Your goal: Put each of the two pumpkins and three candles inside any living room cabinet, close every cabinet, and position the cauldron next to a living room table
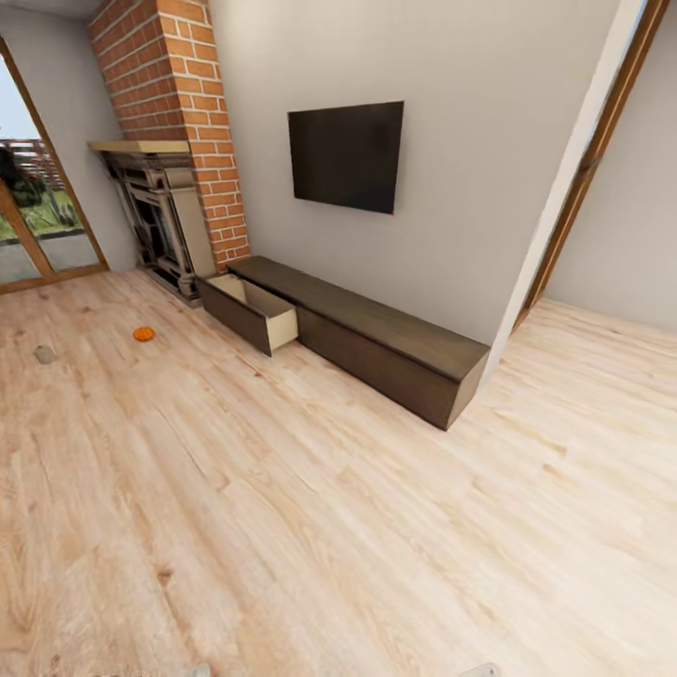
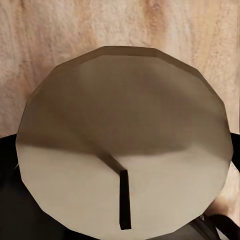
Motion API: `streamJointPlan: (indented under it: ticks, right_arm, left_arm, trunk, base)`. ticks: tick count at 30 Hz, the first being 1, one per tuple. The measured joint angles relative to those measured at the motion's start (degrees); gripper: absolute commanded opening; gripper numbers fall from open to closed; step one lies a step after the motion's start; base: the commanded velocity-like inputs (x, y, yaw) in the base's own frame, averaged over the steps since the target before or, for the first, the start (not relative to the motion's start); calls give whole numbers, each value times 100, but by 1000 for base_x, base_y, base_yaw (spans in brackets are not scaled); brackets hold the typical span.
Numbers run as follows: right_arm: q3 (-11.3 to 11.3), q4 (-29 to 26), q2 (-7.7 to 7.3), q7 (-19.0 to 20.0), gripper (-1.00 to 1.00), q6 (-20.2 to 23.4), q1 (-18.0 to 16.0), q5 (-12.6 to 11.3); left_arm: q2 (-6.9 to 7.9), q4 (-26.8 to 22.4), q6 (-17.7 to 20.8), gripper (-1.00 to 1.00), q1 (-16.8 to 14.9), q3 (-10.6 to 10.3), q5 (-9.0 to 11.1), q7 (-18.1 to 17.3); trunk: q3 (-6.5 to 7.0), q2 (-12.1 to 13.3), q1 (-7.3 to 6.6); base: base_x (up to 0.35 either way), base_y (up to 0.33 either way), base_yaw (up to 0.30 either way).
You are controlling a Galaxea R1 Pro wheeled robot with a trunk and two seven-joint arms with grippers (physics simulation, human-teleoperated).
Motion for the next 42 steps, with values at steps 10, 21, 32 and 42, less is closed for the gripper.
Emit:
streamJointPlan:
  ticks: [10,21,32,42]
  right_arm:
    - [0,2,0,0,-100,3,4,0]
    - [0,2,0,1,-100,1,3,0]
    - [0,1,0,0,-100,1,4,0]
    - [0,2,0,0,-100,0,4,0]
  left_arm:
    - [0,9,0,-100,-2,0,-1,-1]
    - [0,8,-1,-100,-2,0,-1,-4]
    - [2,9,0,-100,-2,0,-2,-2]
    - [0,8,-1,-100,0,0,-1,-4]
  trunk:
    - [51,0,0]
    - [103,0,0]
    - [156,0,0]
    - [203,0,0]
  base:
    - [125,-129,252]
    - [125,-129,253]
    - [120,-126,253]
    - [106,-117,252]
